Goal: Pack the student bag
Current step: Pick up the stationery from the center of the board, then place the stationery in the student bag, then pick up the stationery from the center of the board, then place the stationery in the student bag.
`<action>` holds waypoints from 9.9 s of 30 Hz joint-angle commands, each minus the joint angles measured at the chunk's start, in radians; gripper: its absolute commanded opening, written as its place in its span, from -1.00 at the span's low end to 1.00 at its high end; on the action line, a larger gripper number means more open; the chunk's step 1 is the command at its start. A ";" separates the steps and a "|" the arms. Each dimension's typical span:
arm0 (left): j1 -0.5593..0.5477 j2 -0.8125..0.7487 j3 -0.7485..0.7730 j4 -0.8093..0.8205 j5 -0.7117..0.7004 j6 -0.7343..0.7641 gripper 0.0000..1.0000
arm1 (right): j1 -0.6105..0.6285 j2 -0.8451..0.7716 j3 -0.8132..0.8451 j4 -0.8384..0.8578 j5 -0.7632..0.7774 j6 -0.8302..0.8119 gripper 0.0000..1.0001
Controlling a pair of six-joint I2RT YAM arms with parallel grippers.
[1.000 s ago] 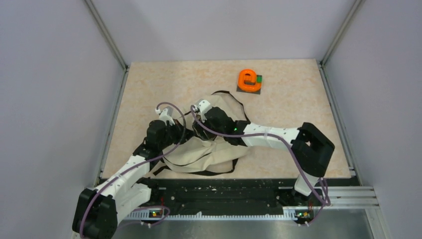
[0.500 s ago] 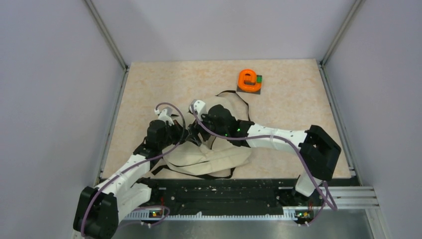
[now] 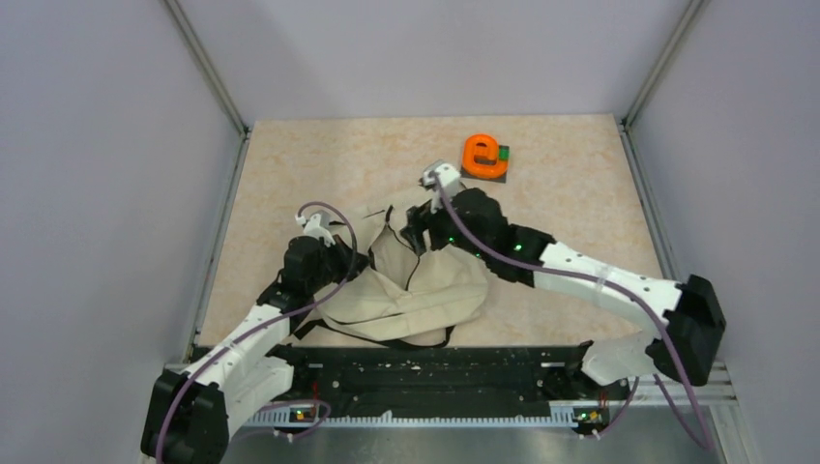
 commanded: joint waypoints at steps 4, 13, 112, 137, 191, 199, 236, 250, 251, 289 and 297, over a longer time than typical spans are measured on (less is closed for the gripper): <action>0.010 0.001 -0.007 0.064 -0.035 0.015 -1.00 | -0.328 -0.193 -0.160 -0.297 0.152 0.233 0.30; 0.010 -0.004 -0.013 0.068 -0.032 0.015 -1.00 | -0.720 -0.329 -0.396 -0.422 0.072 0.300 0.20; 0.011 -0.013 -0.011 0.084 -0.006 0.033 -1.00 | 0.160 0.538 0.419 -0.652 0.631 0.376 -1.00; 0.011 -0.022 -0.011 0.069 -0.014 0.035 -1.00 | 0.160 0.266 0.255 -0.295 0.253 0.260 0.06; 0.012 -0.033 -0.008 0.044 -0.033 0.032 -1.00 | 0.132 0.129 0.172 -0.288 0.444 0.226 -0.06; 0.011 -0.025 -0.008 0.047 -0.033 0.028 -1.00 | -0.059 -0.041 0.051 -0.360 0.376 0.243 0.40; 0.011 0.039 0.001 0.070 -0.022 0.029 -1.00 | -0.613 0.038 -0.333 -0.239 -0.078 0.010 0.33; 0.011 0.040 -0.001 0.073 -0.019 0.023 -1.00 | -0.500 0.137 -0.268 -0.309 0.116 0.062 -0.01; 0.011 0.038 -0.001 0.072 -0.019 0.023 -1.00 | -0.500 0.139 -0.267 -0.311 0.124 0.069 -0.03; 0.011 -0.005 -0.011 0.082 -0.004 0.015 -1.00 | 0.220 0.222 0.291 -0.270 0.199 0.025 -0.15; 0.011 -0.027 -0.008 0.061 -0.017 0.025 -1.00 | 0.254 0.426 0.424 -0.392 0.398 -0.057 -0.15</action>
